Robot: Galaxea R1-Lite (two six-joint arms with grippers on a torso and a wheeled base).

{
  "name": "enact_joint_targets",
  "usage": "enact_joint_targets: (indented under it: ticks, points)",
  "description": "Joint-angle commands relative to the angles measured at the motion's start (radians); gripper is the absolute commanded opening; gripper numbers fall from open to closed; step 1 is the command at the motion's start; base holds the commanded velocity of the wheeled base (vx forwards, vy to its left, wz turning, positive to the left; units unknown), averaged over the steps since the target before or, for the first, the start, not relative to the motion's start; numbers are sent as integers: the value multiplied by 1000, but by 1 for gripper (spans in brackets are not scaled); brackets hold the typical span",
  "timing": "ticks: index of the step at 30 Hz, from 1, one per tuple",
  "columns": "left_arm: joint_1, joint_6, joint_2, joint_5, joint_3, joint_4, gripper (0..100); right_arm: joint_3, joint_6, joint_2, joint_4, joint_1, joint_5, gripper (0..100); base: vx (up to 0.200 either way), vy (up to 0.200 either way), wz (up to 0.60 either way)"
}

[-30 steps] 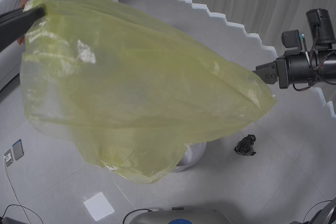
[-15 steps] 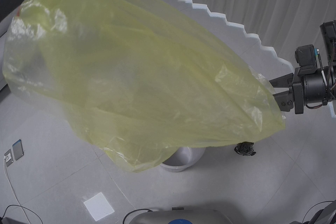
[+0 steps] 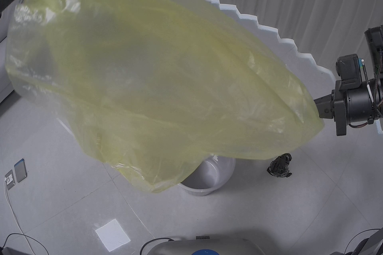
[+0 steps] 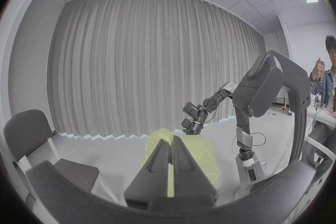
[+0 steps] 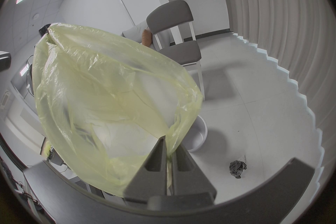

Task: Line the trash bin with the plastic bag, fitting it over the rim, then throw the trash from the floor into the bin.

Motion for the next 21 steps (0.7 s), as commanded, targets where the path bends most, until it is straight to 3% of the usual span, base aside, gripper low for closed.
enact_joint_targets:
  ticks: [1,3,5,10,11,12,15,17,18,21]
  points:
    - [1,-18,19,8,-8,-3,0,-2,0,-4,-8,-2,-1,0,0,0,0]
    - [1,-35,29,17,-9,-4,0,-5,0,-4,-8,-8,-1,0,0,0,0]
    - [1,-115,80,102,-3,-24,0,-5,0,-4,-13,-40,-8,0,0,0,0]
    - [-5,-233,175,447,75,-148,0,13,17,11,-48,-149,25,0,0,0,0]
    - [-5,-233,175,447,75,-148,0,13,17,11,-48,-149,25,0,0,0,0]
    - [-3,-337,217,519,123,-247,0,36,27,22,-82,-204,68,0,0,0,0]
    - [0,-468,246,534,201,-349,0,81,53,14,-139,-209,75,0,0,0,0]
    - [1,-475,249,534,210,-359,0,85,55,14,-145,-209,75,0,0,0,0]
    - [1,-500,283,534,297,-425,0,124,67,12,-217,-201,68,0,0,0,0]
    - [12,-501,344,534,370,-503,0,153,66,14,-271,-200,67,0,0,0,0]
